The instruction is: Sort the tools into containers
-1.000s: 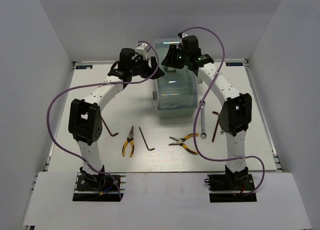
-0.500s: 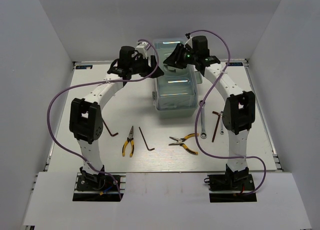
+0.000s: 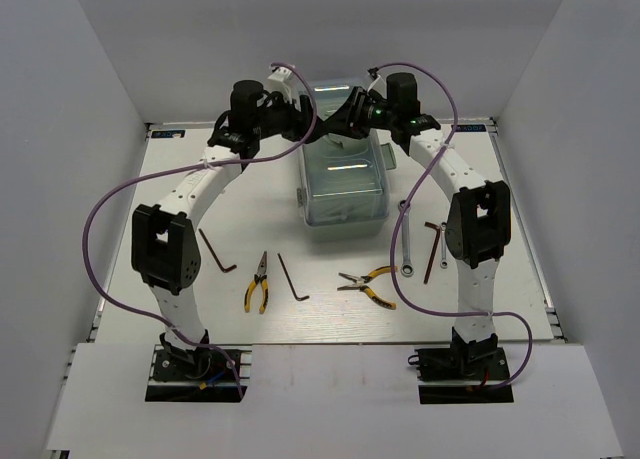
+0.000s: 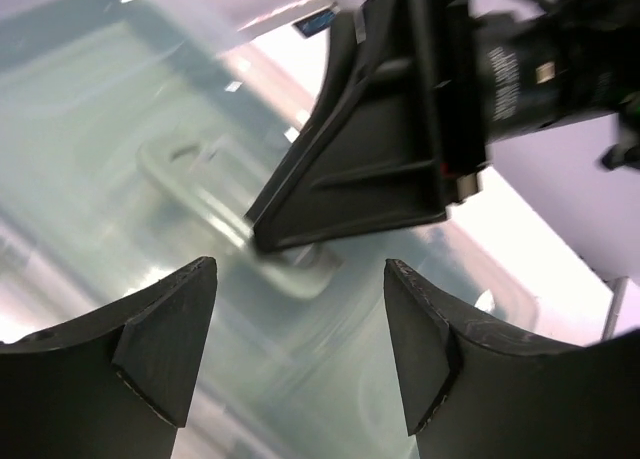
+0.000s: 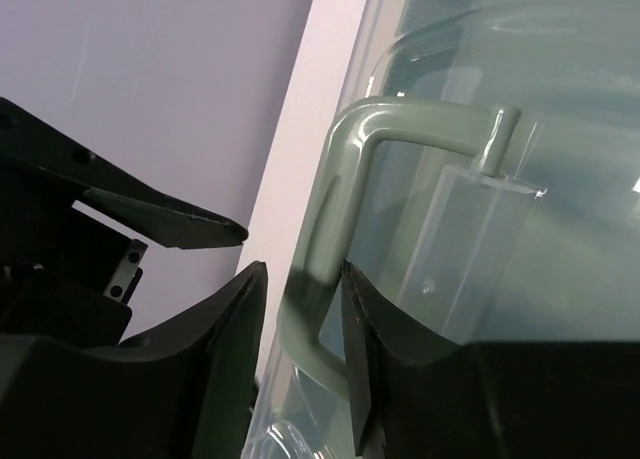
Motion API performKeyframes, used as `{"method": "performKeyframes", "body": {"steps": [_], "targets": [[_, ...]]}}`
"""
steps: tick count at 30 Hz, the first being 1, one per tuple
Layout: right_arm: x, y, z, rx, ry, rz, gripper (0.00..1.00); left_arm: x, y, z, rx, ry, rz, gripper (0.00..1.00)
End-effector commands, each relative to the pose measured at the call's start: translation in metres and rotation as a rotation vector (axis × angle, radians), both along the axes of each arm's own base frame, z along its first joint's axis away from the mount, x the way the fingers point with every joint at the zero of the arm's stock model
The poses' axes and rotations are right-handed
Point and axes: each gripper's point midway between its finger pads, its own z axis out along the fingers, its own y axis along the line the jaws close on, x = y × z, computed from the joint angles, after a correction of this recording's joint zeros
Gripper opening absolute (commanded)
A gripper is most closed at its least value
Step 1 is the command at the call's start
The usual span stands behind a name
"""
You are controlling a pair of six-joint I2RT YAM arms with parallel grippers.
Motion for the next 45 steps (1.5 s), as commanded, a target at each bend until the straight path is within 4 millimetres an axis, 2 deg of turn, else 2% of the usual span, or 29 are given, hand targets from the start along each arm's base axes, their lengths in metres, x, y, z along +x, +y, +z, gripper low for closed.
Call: {"method": "performKeyframes", "body": {"steps": [1,5,15,18,19,21,23,25,26,31,33,34,35,36,37,38,39,40,41,43,44,45], "targets": [[-0.035,0.016,0.059,0.113,-0.089,0.139,0.4,-0.01,-0.009,0.04,-0.052,-0.076,-0.054,0.77],[-0.034,0.015,0.058,0.113,-0.082,0.135,0.4,-0.005,-0.01,0.041,-0.051,-0.073,-0.054,0.76],[-0.03,0.014,0.053,0.111,-0.07,0.126,0.4,0.002,-0.001,0.011,0.013,0.028,0.021,0.75],[-0.03,0.014,0.051,0.111,-0.064,0.127,0.4,0.008,-0.003,-0.005,0.021,0.074,0.024,0.75],[-0.031,0.015,0.05,0.11,-0.064,0.13,0.4,0.009,-0.004,0.001,0.011,0.07,0.026,0.75],[-0.031,0.014,0.051,0.111,-0.062,0.131,0.4,0.011,-0.01,-0.01,-0.011,0.103,0.008,0.75],[-0.032,0.015,0.053,0.119,-0.083,0.138,0.4,0.014,-0.014,-0.009,-0.031,0.108,0.0,0.75],[-0.033,0.015,0.054,0.122,-0.084,0.141,0.4,0.015,-0.018,-0.017,-0.041,0.131,-0.014,0.75],[-0.032,0.014,0.055,0.123,-0.085,0.138,0.42,0.014,-0.019,-0.013,-0.051,0.131,-0.024,0.75],[-0.032,0.014,0.056,0.126,-0.095,0.149,0.61,0.014,-0.019,-0.019,-0.045,0.148,-0.024,0.7],[-0.032,0.014,0.065,0.113,-0.161,0.156,0.62,0.016,-0.018,-0.02,-0.043,0.147,-0.012,0.69],[-0.032,0.009,0.058,0.083,-0.132,0.142,0.62,0.015,-0.018,-0.022,-0.039,0.157,-0.011,0.67],[-0.032,0.006,0.071,0.034,-0.25,0.147,0.62,0.017,-0.017,-0.018,-0.04,0.147,-0.003,0.67],[-0.023,-0.002,0.071,-0.026,-0.245,0.082,0.62,0.017,-0.017,-0.015,-0.04,0.147,-0.003,0.67],[-0.024,-0.007,0.067,-0.069,-0.232,0.061,0.62,0.018,-0.017,-0.023,-0.033,0.165,-0.002,0.65],[-0.029,-0.017,0.081,-0.107,-0.244,0.025,0.62,0.018,-0.017,-0.023,-0.033,0.166,-0.002,0.65],[-0.017,-0.031,0.078,-0.206,-0.316,-0.041,0.62,0.02,-0.017,-0.019,-0.034,0.156,0.01,0.64],[-0.005,-0.051,0.067,-0.308,-0.297,-0.151,0.62,0.019,-0.017,-0.021,-0.035,0.171,0.012,0.63],[-0.004,-0.075,0.072,-0.409,-0.32,-0.251,0.62,0.021,-0.016,-0.028,-0.027,0.187,0.023,0.6],[0.0,-0.104,0.068,-0.507,-0.339,-0.334,0.62,0.025,-0.014,-0.02,-0.036,0.189,0.054,0.56],[-0.004,-0.129,0.076,-0.547,-0.354,-0.42,0.62,0.024,-0.017,-0.026,-0.026,0.204,0.057,0.51],[-0.006,-0.143,0.054,-0.613,-0.322,-0.455,0.62,0.028,-0.018,-0.025,-0.028,0.214,0.07,0.49]]}}
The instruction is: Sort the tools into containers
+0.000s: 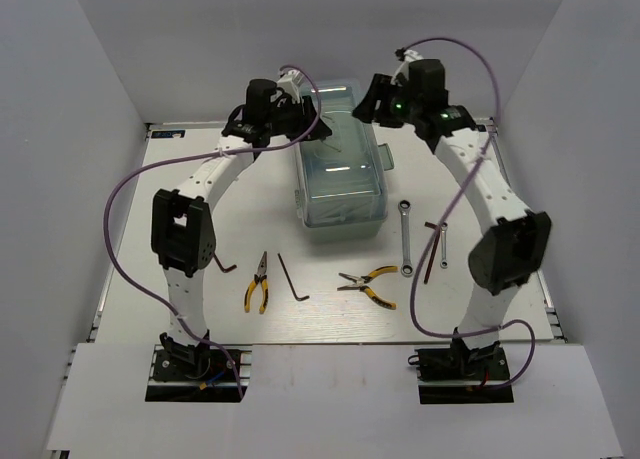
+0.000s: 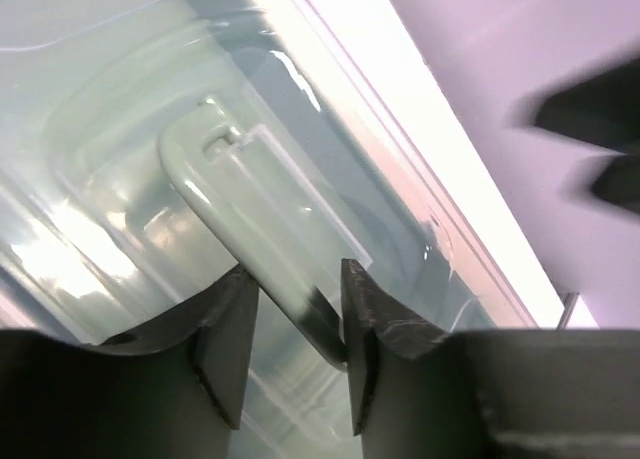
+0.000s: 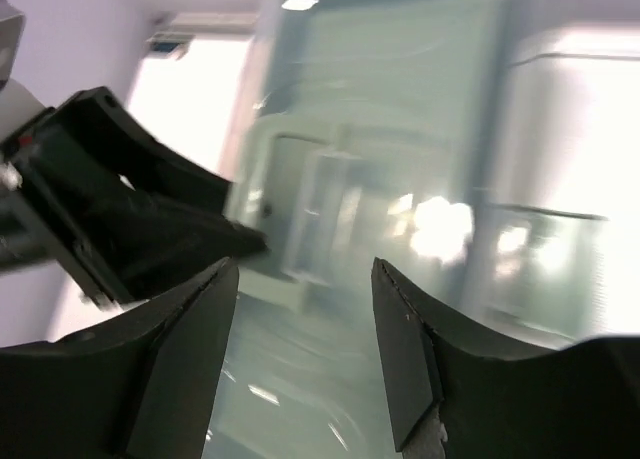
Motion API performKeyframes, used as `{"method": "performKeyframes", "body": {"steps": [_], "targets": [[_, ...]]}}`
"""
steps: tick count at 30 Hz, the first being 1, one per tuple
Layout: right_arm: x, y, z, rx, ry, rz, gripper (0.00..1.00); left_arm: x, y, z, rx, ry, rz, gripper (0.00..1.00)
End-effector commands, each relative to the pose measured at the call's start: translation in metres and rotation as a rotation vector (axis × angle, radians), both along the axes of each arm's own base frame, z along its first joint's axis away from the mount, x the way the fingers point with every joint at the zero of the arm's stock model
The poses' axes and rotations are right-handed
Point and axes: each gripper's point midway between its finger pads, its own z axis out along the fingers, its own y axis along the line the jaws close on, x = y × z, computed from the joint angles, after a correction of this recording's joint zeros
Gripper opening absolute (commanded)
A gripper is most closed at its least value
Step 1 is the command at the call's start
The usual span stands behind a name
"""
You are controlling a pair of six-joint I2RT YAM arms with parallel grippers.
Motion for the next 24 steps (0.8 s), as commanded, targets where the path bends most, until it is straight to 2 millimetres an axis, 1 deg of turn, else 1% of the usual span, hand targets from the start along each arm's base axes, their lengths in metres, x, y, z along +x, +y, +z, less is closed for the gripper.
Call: {"method": "performKeyframes", "body": {"steps": [1,2,3,4,5,6,7,8,9,10,11,12,13,14,15,16,17,18,19,20,21,22,23,24], "targets": [[-0.006,-0.09,-0.009,-0.268,-0.066,-0.259,0.62,0.008,0.002,0.01,0.017,0.02,0.064,0.47],[-0.015,-0.105,0.014,-0.258,-0.125,-0.304,0.62,0.012,0.002,0.015,0.014,0.024,0.08,0.44],[-0.026,-0.113,-0.027,-0.302,-0.051,-0.298,0.62,0.014,0.003,0.012,0.023,0.033,0.092,0.42],[-0.033,-0.118,-0.023,-0.301,-0.071,-0.302,0.62,0.015,0.0,0.007,0.035,0.043,0.1,0.42],[-0.038,-0.13,-0.016,-0.296,-0.089,-0.323,0.62,0.015,0.001,0.01,0.035,0.051,0.113,0.41],[-0.042,-0.134,-0.021,-0.301,-0.084,-0.324,0.62,0.016,0.003,0.011,0.04,0.051,0.125,0.35],[-0.054,-0.144,-0.046,-0.324,-0.029,-0.327,0.62,0.016,0.0,0.009,0.056,0.06,0.137,0.29],[-0.06,-0.148,-0.046,-0.317,-0.03,-0.332,0.62,0.016,0.002,0.011,0.061,0.061,0.148,0.22],[-0.067,-0.15,-0.06,-0.327,0.005,-0.326,0.62,0.017,0.003,0.014,0.067,0.062,0.158,0.07],[-0.074,-0.157,-0.068,-0.332,0.025,-0.335,0.62,0.017,0.0,0.011,0.079,0.067,0.167,0.01],[-0.081,-0.159,-0.075,-0.328,0.042,-0.331,0.62,0.016,0.002,0.015,0.086,0.071,0.177,0.0],[-0.084,-0.162,-0.078,-0.325,0.05,-0.333,0.62,0.016,0.002,0.015,0.086,0.071,0.177,0.0],[-0.089,-0.161,-0.082,-0.322,0.061,-0.319,0.62,0.013,-0.002,0.015,0.086,0.071,0.168,0.0],[-0.095,-0.162,-0.087,-0.317,0.074,-0.313,0.62,0.011,-0.002,0.022,0.074,0.068,0.172,0.0],[-0.099,-0.16,-0.089,-0.296,0.085,-0.288,0.64,0.014,-0.006,0.033,0.041,0.049,0.169,0.0],[-0.101,-0.16,-0.087,-0.287,0.075,-0.281,0.64,0.01,-0.008,0.041,0.018,0.047,0.157,0.0],[-0.107,-0.158,-0.094,-0.276,0.093,-0.267,0.64,0.01,-0.01,0.047,-0.002,0.043,0.152,0.0],[-0.108,-0.162,-0.095,-0.27,0.096,-0.274,0.64,0.011,-0.009,0.061,-0.045,0.032,0.151,0.0],[-0.109,-0.163,-0.096,-0.262,0.088,-0.277,0.64,0.016,-0.005,0.064,-0.061,0.031,0.166,0.0],[-0.11,-0.165,-0.098,-0.26,0.087,-0.28,0.65,0.01,-0.005,0.082,-0.093,0.008,0.154,0.0],[-0.111,-0.166,-0.1,-0.255,0.093,-0.277,0.65,0.011,-0.008,0.086,-0.115,-0.003,0.146,0.0],[-0.111,-0.167,-0.099,-0.244,0.093,-0.272,0.68,0.011,-0.003,0.097,-0.139,-0.009,0.159,0.0],[-0.112,-0.168,-0.104,-0.245,0.105,-0.27,0.69,0.011,-0.003,0.097,-0.14,-0.009,0.159,0.0],[-0.111,-0.168,-0.106,-0.244,0.114,-0.267,0.69,0.006,-0.001,0.114,-0.162,-0.036,0.159,0.0]]}}
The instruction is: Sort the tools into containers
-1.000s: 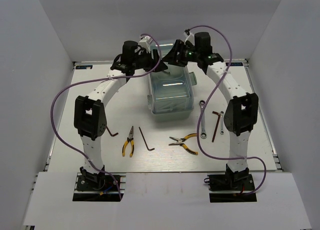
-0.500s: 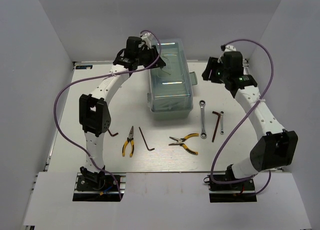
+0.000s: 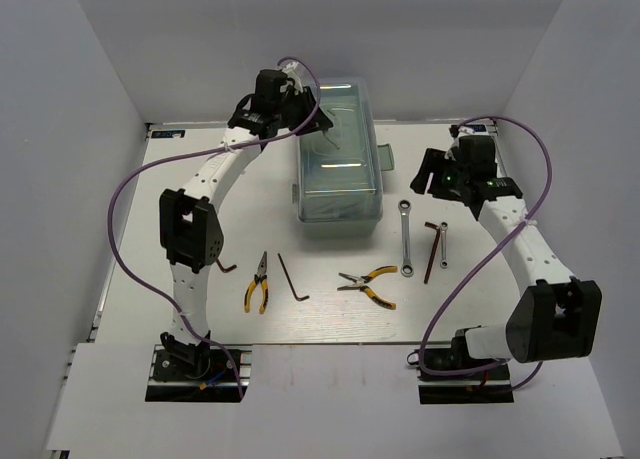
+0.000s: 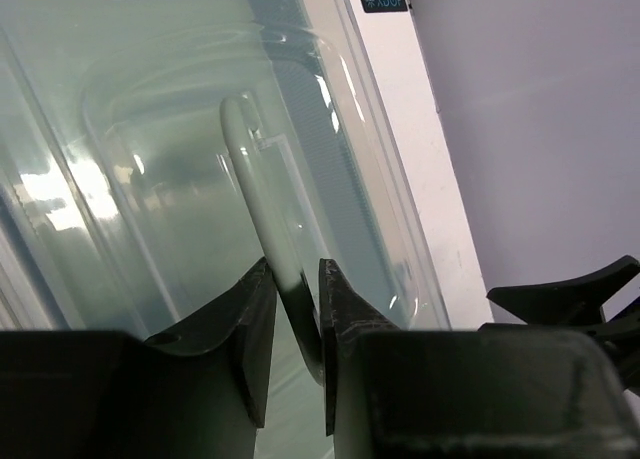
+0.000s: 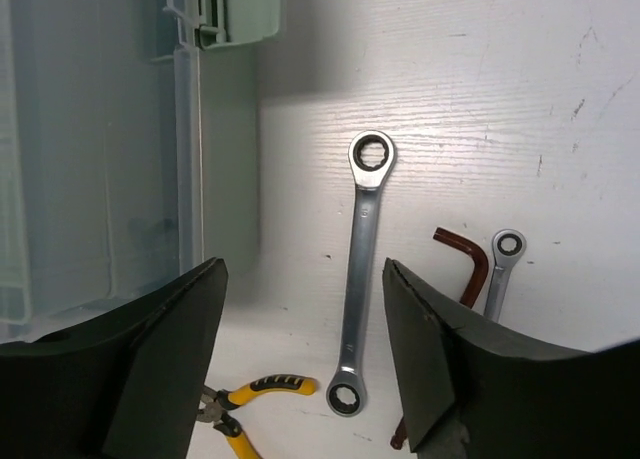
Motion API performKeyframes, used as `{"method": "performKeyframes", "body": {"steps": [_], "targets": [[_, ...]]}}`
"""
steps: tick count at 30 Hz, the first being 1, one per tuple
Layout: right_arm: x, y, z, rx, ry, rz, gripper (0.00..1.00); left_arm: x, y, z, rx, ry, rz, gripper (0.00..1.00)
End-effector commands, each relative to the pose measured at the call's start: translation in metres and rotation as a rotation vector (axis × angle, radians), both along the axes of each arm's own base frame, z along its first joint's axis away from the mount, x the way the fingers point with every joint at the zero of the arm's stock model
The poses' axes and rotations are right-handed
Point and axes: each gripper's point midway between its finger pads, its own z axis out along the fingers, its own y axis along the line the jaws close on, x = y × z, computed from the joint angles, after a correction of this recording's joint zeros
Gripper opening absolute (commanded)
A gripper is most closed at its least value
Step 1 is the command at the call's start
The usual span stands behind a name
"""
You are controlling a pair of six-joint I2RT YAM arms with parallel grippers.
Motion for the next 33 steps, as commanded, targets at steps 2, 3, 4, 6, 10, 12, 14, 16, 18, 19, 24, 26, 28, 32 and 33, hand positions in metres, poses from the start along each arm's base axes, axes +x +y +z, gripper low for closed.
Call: {"method": "performKeyframes", "body": {"steps": [2,3,4,6,10,12,14,16,18,19,24,26,28,32,33], "targets": [[0.009,0.003,0.003,0.061,-0.016,0.033,0.73,-0.009,0.007,0.106,-0.149,-0.226,-0.025,0.0],[0.011,0.003,0.001,0.068,-0.008,0.031,0.73,-0.008,0.009,0.106,-0.16,-0.223,-0.027,0.0],[0.012,0.002,0.0,0.094,0.003,0.038,0.73,-0.01,0.01,0.111,-0.177,-0.236,-0.024,0.0],[0.019,0.001,-0.009,0.124,0.042,0.029,0.68,-0.01,0.014,0.12,-0.201,-0.249,-0.02,0.0],[0.031,0.011,-0.014,0.249,0.085,0.065,0.51,-0.009,0.02,0.128,-0.26,-0.253,-0.027,0.0],[0.04,0.016,-0.019,0.307,0.088,0.097,0.48,-0.01,0.023,0.145,-0.303,-0.284,-0.029,0.0],[0.042,0.028,-0.015,0.391,0.093,0.151,0.46,-0.012,0.022,0.153,-0.327,-0.296,-0.041,0.0],[0.05,0.038,-0.009,0.462,0.073,0.188,0.43,-0.012,0.024,0.155,-0.34,-0.298,-0.049,0.0],[0.056,0.053,-0.003,0.554,0.057,0.273,0.25,-0.014,0.029,0.158,-0.348,-0.299,-0.052,0.0],[0.059,0.056,0.0,0.575,0.046,0.293,0.15,-0.011,0.034,0.16,-0.349,-0.31,-0.043,0.0],[0.086,0.071,0.002,0.704,0.054,0.339,0.0,-0.013,0.039,0.149,-0.359,-0.279,-0.066,0.0],[0.1,0.078,0.002,0.725,0.055,0.355,0.06,-0.014,0.038,0.148,-0.36,-0.28,-0.079,0.0],[0.104,0.086,0.003,0.746,0.075,0.367,0.08,-0.014,0.041,0.149,-0.368,-0.281,-0.082,0.0],[0.118,0.107,-0.002,0.793,0.113,0.416,0.1,-0.016,0.037,0.146,-0.376,-0.269,-0.114,0.0],[0.12,0.112,0.003,0.801,0.112,0.43,0.1,-0.018,0.037,0.146,-0.377,-0.267,-0.123,0.0]]}}
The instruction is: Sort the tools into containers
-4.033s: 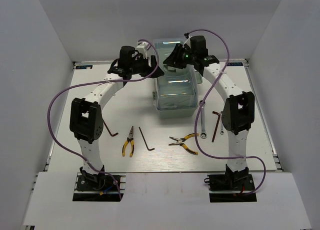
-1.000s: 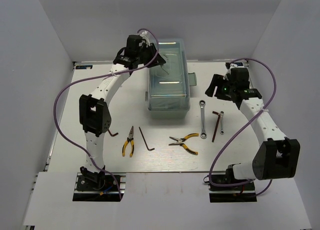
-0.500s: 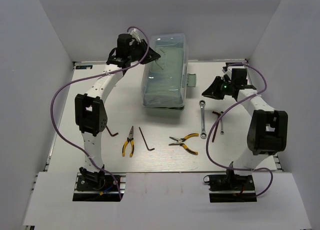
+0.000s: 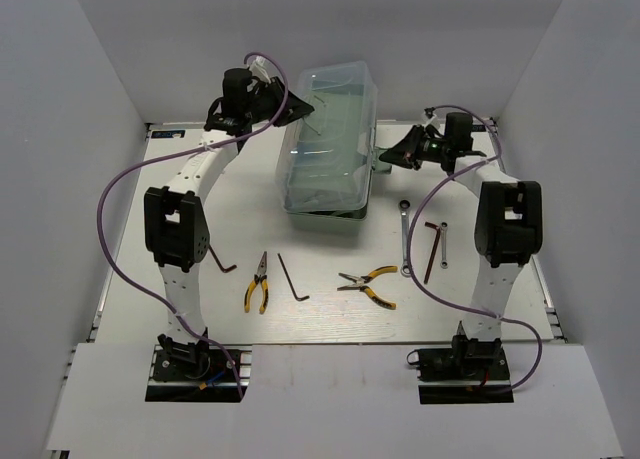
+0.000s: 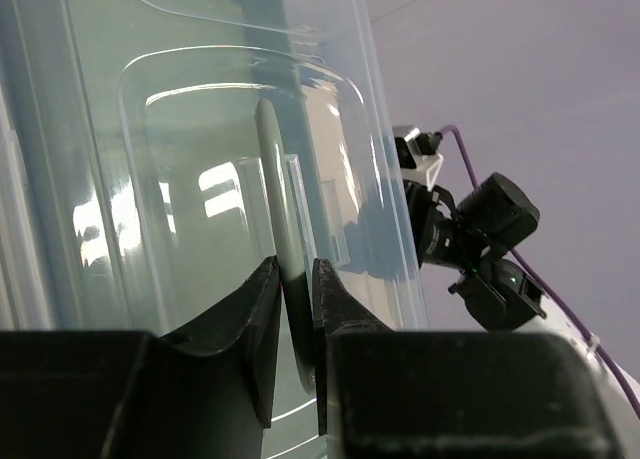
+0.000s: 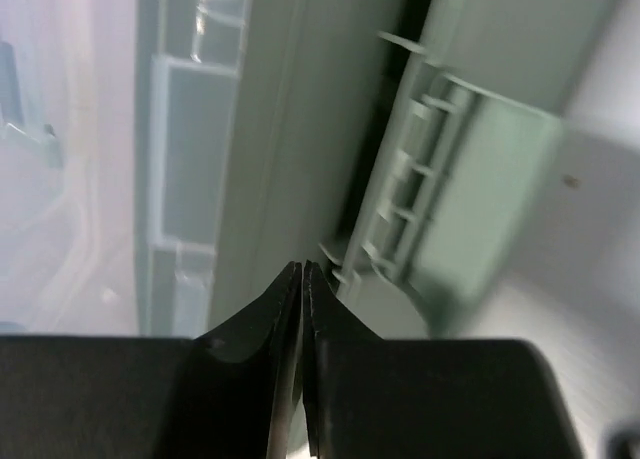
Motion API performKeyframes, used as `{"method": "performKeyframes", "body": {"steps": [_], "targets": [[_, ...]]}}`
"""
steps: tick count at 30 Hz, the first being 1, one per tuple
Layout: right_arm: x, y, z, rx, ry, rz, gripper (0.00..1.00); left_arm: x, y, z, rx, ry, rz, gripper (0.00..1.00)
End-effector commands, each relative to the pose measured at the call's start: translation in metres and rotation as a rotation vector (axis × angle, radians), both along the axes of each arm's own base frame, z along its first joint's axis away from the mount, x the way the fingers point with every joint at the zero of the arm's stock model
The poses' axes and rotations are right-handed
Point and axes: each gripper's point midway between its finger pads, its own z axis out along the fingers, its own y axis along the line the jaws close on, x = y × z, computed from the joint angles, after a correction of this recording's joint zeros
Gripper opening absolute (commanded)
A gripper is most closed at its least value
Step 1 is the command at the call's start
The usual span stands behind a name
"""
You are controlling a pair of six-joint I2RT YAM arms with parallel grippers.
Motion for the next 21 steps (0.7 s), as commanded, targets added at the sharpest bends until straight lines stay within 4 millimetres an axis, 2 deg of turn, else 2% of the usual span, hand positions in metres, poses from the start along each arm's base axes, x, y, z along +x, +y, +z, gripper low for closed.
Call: {"method": "performKeyframes", "body": {"steps": [1,2,3,7,11,12,14,15,16,17,18,20,21], "targets": [[0.004,0.03,0.034,0.076,-0.067,0.097,0.1,-0.039,-0.003,0.117,-0.095,-0.299,-0.103,0.0],[0.006,0.034,0.027,0.079,-0.05,0.104,0.1,-0.039,-0.003,0.117,-0.095,-0.299,-0.103,0.0],[0.009,0.038,0.035,0.088,-0.065,0.114,0.1,-0.038,-0.004,0.112,-0.093,-0.29,-0.112,0.0],[0.007,0.051,0.031,0.117,-0.037,0.141,0.1,-0.04,-0.005,0.112,-0.094,-0.29,-0.122,0.0],[0.001,0.056,0.038,0.151,-0.05,0.17,0.1,-0.038,0.001,0.11,-0.069,-0.276,-0.11,0.0],[0.002,0.056,0.039,0.151,-0.055,0.169,0.1,-0.036,0.003,0.109,-0.026,-0.3,-0.101,0.2],[0.001,0.056,0.04,0.151,-0.052,0.169,0.1,-0.026,0.019,0.104,0.092,-0.269,-0.006,0.5],[0.0,0.057,0.041,0.151,-0.053,0.17,0.1,-0.024,0.027,0.106,0.163,-0.315,0.019,0.67],[-0.001,0.057,0.041,0.149,-0.048,0.169,0.1,-0.019,0.037,0.107,0.21,-0.317,0.081,0.76],[-0.002,0.058,0.042,0.147,-0.048,0.171,0.1,-0.021,0.045,0.099,0.254,-0.287,0.104,0.83],[-0.003,0.059,0.042,0.145,-0.049,0.173,0.1,-0.022,0.061,0.108,0.326,-0.324,0.173,0.92],[-0.003,0.059,0.044,0.142,-0.053,0.175,0.1,-0.027,0.085,0.106,0.43,-0.311,0.26,0.96],[-0.003,0.058,0.045,0.141,-0.057,0.174,0.1,-0.029,0.105,0.096,0.511,-0.28,0.337,0.96]]}}
